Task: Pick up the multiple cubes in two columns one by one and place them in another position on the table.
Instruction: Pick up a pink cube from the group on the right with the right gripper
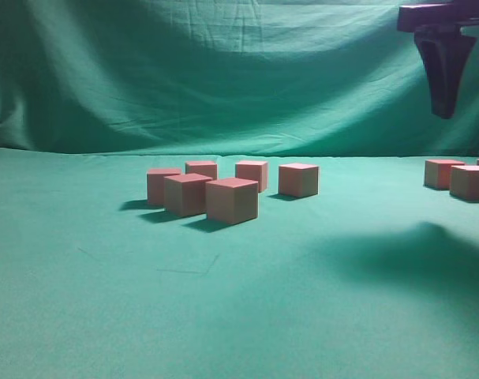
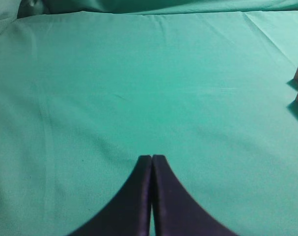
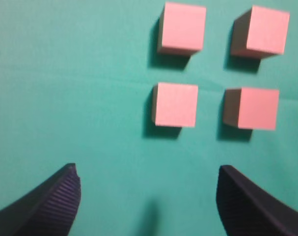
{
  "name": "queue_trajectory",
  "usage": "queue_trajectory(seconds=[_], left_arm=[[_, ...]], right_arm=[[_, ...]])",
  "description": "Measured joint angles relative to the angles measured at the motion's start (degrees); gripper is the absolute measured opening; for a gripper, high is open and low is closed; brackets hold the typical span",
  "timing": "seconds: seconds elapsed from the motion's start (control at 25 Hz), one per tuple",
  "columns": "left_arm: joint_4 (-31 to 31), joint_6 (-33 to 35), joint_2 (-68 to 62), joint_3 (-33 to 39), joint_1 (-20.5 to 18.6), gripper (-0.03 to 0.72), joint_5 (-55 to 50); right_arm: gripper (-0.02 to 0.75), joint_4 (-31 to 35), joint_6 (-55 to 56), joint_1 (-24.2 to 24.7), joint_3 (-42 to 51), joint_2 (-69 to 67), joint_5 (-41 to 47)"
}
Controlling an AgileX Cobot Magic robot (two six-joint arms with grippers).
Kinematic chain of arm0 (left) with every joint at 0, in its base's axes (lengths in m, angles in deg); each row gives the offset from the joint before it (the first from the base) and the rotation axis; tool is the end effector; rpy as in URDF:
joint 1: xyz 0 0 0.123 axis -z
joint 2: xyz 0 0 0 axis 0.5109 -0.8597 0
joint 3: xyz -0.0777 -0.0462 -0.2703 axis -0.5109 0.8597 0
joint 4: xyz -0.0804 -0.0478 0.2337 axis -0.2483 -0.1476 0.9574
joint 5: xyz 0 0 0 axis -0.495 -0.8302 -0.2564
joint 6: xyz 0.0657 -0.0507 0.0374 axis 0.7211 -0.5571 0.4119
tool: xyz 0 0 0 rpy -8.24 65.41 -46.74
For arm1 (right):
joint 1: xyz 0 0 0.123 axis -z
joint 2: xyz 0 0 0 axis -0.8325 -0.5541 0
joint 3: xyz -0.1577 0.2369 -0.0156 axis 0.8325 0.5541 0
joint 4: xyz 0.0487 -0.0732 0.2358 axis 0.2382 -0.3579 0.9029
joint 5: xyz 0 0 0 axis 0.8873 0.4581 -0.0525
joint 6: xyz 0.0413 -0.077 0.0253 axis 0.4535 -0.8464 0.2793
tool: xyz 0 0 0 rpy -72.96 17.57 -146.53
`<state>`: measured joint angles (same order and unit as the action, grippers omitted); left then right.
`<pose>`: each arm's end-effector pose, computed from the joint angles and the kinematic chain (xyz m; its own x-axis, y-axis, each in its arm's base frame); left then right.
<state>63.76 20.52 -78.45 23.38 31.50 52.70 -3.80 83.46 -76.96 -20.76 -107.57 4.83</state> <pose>0.0529 -0.0001 0.1774 -0.2591 0.0306 -0.9654 0.0137 0.9995 0.0280 0.3178 0.1049 0.2374 -0.9403 -0.1992 -0.2761 -0.1761 0.9786 -0.1062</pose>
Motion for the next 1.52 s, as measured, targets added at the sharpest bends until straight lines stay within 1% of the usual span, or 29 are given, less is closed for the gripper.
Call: queue_trajectory(seconds=[0.4,0.76,1.12,1.16,1.24,1.36,1.4,1.44,1.52], left_arm=[[0.0,0.0,0.0,0.0,0.0,0.0,0.0],[0.0,0.0,0.0,0.0,0.0,0.0,0.0],[0.0,0.0,0.0,0.0,0.0,0.0,0.0],[0.0,0.0,0.0,0.0,0.0,0.0,0.0],[0.0,0.0,0.0,0.0,0.0,0.0,0.0],[0.0,0.0,0.0,0.0,0.0,0.0,0.0],[0.0,0.0,0.0,0.0,0.0,0.0,0.0],[0.0,0.0,0.0,0.0,0.0,0.0,0.0],[0.0,0.0,0.0,0.0,0.0,0.0,0.0]], right_arm=[[0.576,-1.11,2.02,3.58,0.0,-5.18,-6.7],[0.576,-2.01,2.12,3.67,0.13,-8.89,-13.23],[0.576,-2.03,2.12,3.67,0.13,-13.04,-15.82],[0.522,-2.03,2.12,3.67,0.13,-13.29,-15.94],[0.447,-2.03,2.12,3.67,0.13,-13.74,-16.07],[0.268,-2.03,2.38,3.67,0.13,-14.16,-16.48],[0.249,-2.03,2.52,3.8,0.13,-14.16,-16.48],[0.26,-2.03,2.95,3.94,0.02,-14.16,-16.48],[0.26,-2.03,3.7,4.23,0.02,-14.16,-16.53]])
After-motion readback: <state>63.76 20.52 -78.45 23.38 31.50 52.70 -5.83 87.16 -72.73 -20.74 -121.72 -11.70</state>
